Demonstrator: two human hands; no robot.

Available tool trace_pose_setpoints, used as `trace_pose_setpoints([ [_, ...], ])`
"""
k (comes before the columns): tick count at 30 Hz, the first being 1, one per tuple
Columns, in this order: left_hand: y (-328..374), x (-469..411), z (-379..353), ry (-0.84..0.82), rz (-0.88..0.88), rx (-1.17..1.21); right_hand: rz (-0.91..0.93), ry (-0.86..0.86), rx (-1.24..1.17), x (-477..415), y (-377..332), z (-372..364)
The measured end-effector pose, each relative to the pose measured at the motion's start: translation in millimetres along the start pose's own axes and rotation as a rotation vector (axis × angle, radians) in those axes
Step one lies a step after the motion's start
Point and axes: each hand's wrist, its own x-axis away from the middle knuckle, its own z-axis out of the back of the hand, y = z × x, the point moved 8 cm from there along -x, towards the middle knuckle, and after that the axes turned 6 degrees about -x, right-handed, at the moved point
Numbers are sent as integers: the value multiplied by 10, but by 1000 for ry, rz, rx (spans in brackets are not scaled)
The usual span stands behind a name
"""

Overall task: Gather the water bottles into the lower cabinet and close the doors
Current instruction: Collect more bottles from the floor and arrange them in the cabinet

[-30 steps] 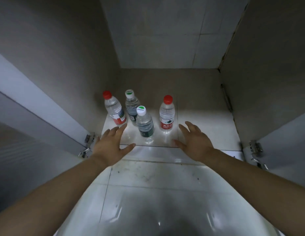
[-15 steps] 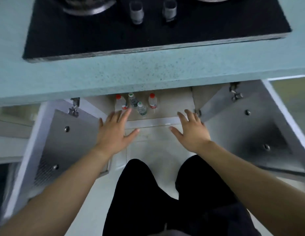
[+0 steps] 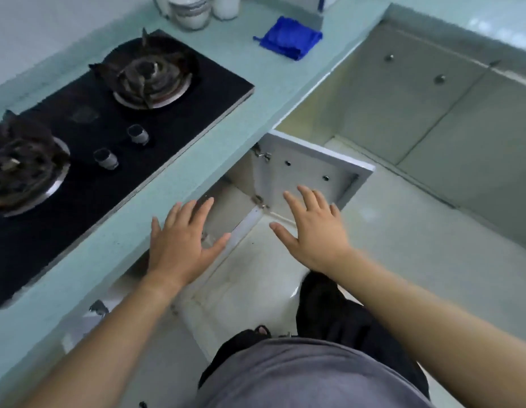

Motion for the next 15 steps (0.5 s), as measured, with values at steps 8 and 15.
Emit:
trace_pose_setpoints([
  [8,1573,124,401,31,-558,-37,-461,257,-112,1537,982,442],
  [15,3068,883,713,33,-965,-37,-756,441,-116,3162,1563,718],
])
